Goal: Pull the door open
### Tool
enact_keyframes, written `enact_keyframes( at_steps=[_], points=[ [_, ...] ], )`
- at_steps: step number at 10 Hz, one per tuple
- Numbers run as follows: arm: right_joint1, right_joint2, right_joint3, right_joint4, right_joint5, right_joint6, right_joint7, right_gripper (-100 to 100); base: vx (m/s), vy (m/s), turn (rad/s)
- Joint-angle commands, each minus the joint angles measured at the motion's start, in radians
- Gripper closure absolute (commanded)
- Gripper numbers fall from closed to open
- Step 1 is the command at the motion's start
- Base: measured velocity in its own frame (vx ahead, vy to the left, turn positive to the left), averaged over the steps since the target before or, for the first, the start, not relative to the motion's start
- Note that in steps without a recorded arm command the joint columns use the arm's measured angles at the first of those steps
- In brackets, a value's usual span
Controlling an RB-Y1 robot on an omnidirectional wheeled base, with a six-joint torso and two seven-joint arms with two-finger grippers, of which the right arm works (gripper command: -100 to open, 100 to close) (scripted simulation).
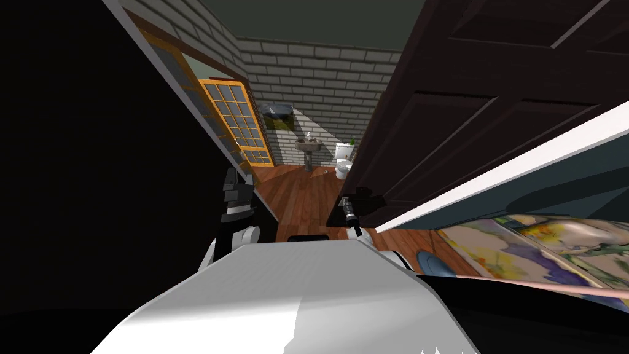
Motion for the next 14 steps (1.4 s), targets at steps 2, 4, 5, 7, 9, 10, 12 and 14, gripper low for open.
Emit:
enact_keyframes(
  at_steps=[2,4,5,7,9,10,12,14],
  points=[
    [0.013,-0.021,0.016,0.001,0.011,-0.021,-0.029,100,-0.136,-0.053,0.154],
    [0.023,-0.037,0.027,0.001,0.018,-0.037,-0.05,100,-0.183,-0.047,0.102],
    [0.03,-0.048,0.036,0.001,0.023,-0.048,-0.065,100,-0.175,-0.032,0.111],
    [0.043,-0.069,0.052,0.002,0.034,-0.069,-0.094,100,-0.196,-0.019,0.124],
    [0.056,-0.09,0.068,0.003,0.045,-0.09,-0.123,100,-0.222,-0.075,0.121],
    [0.05,-0.082,0.062,0.006,0.041,-0.082,-0.111,100,-0.096,-0.023,0.025],
    [0.078,-0.108,0.088,0.006,0.061,-0.127,-0.148,100,-0.164,-0.067,0.095],
    [0.099,-0.132,0.107,0.004,0.077,-0.164,-0.177,100,-0.209,-0.072,0.1]
  ],
)
